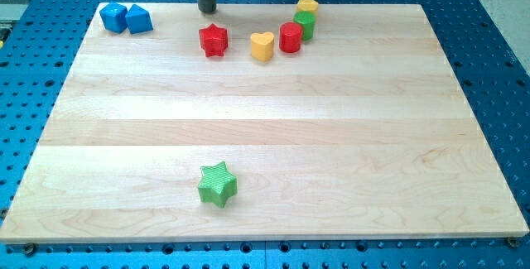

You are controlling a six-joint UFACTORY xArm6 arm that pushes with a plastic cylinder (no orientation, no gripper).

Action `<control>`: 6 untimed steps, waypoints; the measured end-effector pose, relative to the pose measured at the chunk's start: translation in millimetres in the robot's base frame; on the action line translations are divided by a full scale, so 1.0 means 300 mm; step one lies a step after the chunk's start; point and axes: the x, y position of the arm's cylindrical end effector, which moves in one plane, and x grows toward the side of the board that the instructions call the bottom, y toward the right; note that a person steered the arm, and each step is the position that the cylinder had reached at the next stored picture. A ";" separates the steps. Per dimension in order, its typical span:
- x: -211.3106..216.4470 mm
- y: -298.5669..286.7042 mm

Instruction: Push the red star diagonally right to the green star

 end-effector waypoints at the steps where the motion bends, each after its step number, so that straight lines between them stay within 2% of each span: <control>1: 0.000 0.000; 2: 0.001 0.000; 3: 0.060 0.000; 4: 0.178 0.001; 5: 0.378 0.070; 6: 0.627 0.262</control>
